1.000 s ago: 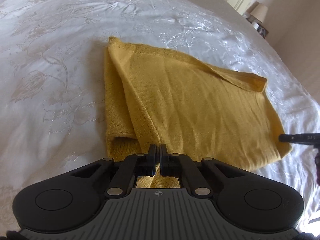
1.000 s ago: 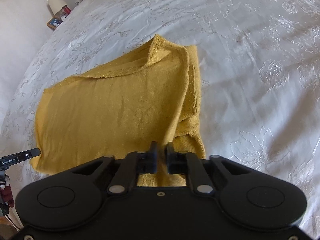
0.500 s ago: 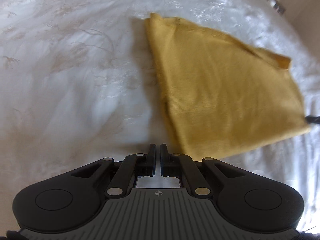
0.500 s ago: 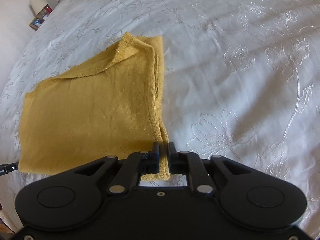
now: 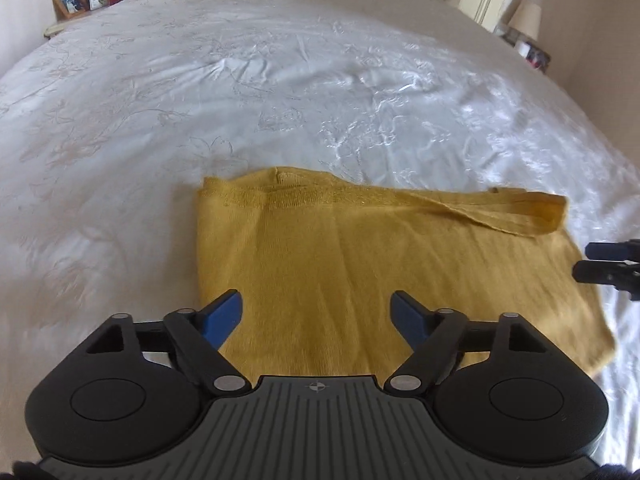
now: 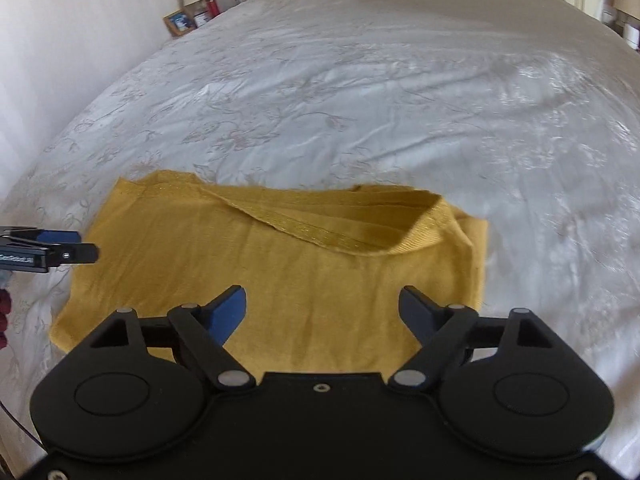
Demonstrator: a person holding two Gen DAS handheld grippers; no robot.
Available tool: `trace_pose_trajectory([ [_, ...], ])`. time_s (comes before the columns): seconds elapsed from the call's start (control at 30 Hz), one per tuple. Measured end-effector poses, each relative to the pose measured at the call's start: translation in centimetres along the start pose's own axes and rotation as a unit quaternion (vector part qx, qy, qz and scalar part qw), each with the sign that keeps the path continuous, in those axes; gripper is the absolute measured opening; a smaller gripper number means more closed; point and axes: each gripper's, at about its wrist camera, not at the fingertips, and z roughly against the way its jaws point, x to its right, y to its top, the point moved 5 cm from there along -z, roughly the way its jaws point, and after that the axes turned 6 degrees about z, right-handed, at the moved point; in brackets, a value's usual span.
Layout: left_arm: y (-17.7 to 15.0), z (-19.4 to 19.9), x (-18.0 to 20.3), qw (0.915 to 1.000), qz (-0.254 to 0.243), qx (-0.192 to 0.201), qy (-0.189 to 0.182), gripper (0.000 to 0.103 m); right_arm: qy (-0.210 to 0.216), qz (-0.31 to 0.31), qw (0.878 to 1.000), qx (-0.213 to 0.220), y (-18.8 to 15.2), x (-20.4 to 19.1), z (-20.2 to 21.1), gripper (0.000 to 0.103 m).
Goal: Fold small clothes
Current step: 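Press the folded sweater flat with both open grippers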
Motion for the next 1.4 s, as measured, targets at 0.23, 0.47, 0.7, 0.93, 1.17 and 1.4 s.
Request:
trace_pose_trajectory([
  [0.23, 1.0, -5.2, -1.5, 0.9972, 0.051, -0.046, 0.029, 0.096, 0.044, 0.015, 0.999, -0.02, 0.9, -1.3, -3.9, 0.093],
  [0.47, 0.4, -6.8, -0.9, 0.9968, 0.005, -0.066, 0.045, 0.103, 0.022, 0.003, 0.999, -0.023, 2.8, 1.5, -7.0, 0.095],
  [0.7, 0.4, -6.5, -1.2, 0.9974, 0.007, -0.06, 0.039, 0.103, -0.074, -0.046, 0.996, 0.005, 6.2, 5.8, -7.5, 0.097],
  [0.93, 2.1, -4.3, 0.5, 0.9994, 0.008, -0.019, 0.027, 0.103, -0.031, 0.073, 0.997, 0.019, 5.6, -0.1, -5.6, 0.103],
  [1.17, 3.6, -7.6, 2.7, 0.9973, -0.057, -0.031, 0.037, 0.103, -0.05, 0.157, 0.985, -0.052, 2.2, -3.4, -8.7, 0.102],
  [1.4, 3.8, -9.5, 1.3, 0.9966, -0.055, -0.048, 0.037, 0.103, -0.119, 0.051, 0.989, -0.072, 0.2, 3.5, -7.8, 0.102],
])
